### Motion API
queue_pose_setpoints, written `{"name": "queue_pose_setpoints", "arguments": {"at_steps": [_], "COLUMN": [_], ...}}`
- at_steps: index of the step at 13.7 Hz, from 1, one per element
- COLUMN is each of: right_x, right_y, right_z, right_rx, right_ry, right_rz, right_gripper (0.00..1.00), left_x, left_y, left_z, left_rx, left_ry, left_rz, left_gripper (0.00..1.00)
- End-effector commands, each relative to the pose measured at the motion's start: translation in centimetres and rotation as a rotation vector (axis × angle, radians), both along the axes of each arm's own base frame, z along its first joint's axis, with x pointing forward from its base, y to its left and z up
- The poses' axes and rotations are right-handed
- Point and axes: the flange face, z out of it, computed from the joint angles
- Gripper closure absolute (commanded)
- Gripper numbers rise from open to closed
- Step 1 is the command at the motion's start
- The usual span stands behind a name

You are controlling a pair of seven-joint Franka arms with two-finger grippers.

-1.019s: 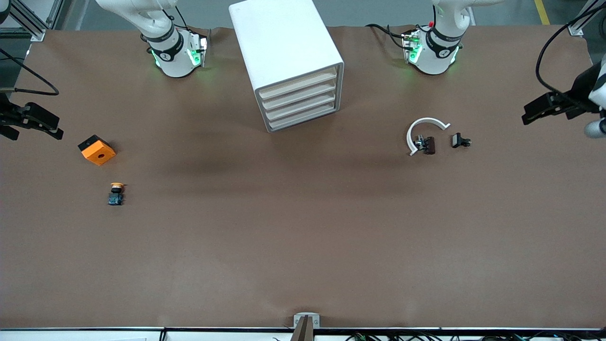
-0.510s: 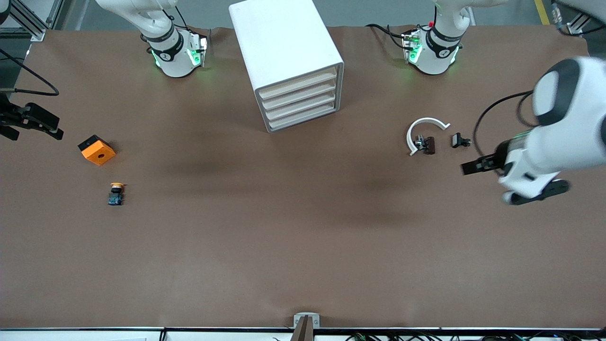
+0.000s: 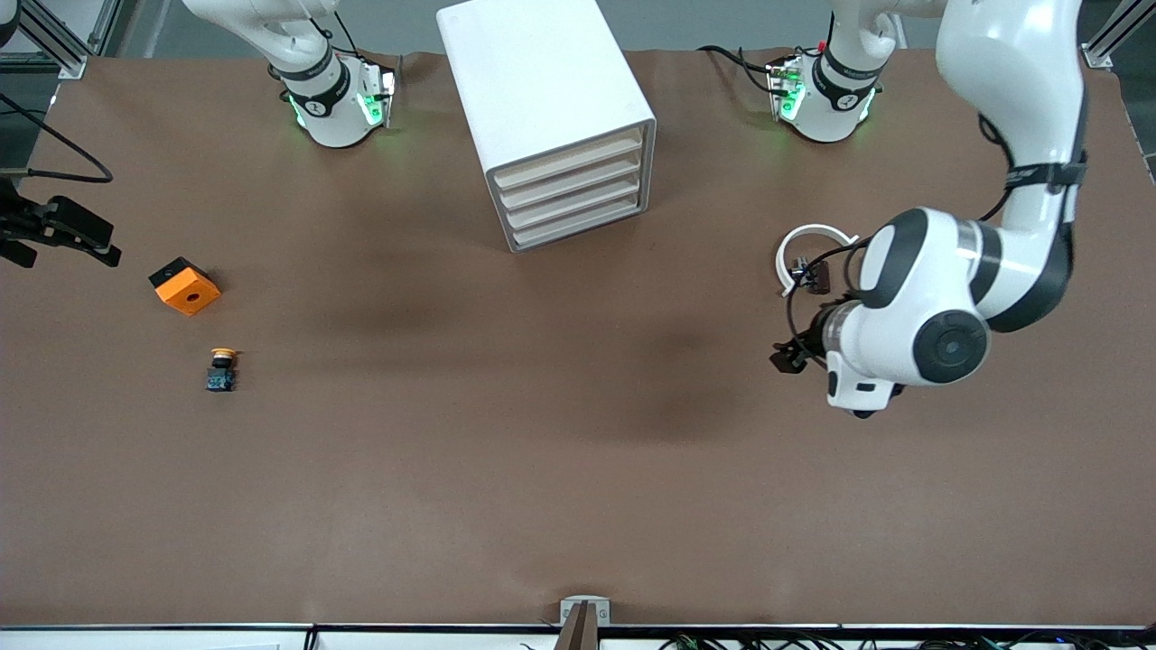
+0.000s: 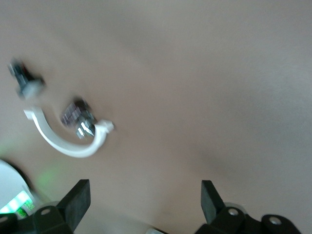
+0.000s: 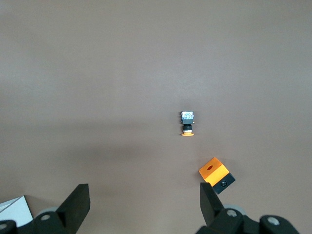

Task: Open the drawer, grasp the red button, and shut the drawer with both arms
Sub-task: 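Move the left gripper from rest toward the white drawer cabinet, then grasp the front of the cabinet's drawer with the left gripper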

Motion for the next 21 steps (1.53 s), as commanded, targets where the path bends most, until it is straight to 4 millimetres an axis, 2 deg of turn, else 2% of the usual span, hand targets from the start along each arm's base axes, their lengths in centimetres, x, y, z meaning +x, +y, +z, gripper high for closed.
{"name": "queue_pose_setpoints", "arguments": {"at_steps": [1,2,5,9,10,11,13,14,16,17,18,21], "right_x": [0.2,0.1,0.2,0.1,0.2,0.2,0.2,0.2,0.2,0.2,0.2,0.2], "right_y": [0.0,-0.1,-0.1,-0.2,-0.1,-0.2,-0.1,-0.1,-0.1,-0.1,-0.1,-0.1], "right_z": [0.5,0.6,0.7,0.8,0.7,0.7,0.8,0.8,0.8,0.8,0.8,0.8], "right_rx": [0.006,0.006,0.008,0.006,0.006,0.006,0.008,0.008,0.008,0.009,0.009,0.008], "right_ry": [-0.001,-0.003,-0.004,-0.007,-0.006,-0.006,-0.008,-0.008,-0.008,-0.008,-0.008,-0.008], "right_rz": [-0.014,-0.016,-0.017,-0.019,-0.017,-0.019,-0.017,-0.017,-0.017,-0.017,-0.017,-0.017], "right_gripper": [0.00,0.00,0.00,0.00,0.00,0.00,0.00,0.00,0.00,0.00,0.00,0.00], "left_x": [0.2,-0.2,-1.4,-2.5,-3.4,-4.7,-6.5,-7.7,-11.6,-12.3,-12.3,-13.5], "left_y": [-2.1,-3.3,-7.1,-9.8,-11.1,-13.3,-16.0,-17.8,-22.4,-23.2,-23.1,-24.8], "left_z": [-3.5,-4.5,-5.2,-6.1,-7.1,-7.4,-7.9,-9.0,-10.6,-11.6,-13.3,-13.5], "left_rx": [0.031,0.035,-0.041,-0.109,-0.079,-0.040,0.071,0.130,0.238,0.285,0.306,0.294], "left_ry": [0.086,0.117,0.230,0.415,0.480,0.518,0.563,0.589,0.603,0.615,0.674,0.764], "left_rz": [0.233,0.271,0.405,0.586,0.612,0.627,0.710,0.733,0.721,0.751,0.799,0.826], "left_gripper": [0.00,0.00,0.00,0.00,0.00,0.00,0.00,0.00,0.00,0.00,0.00,0.00]}}
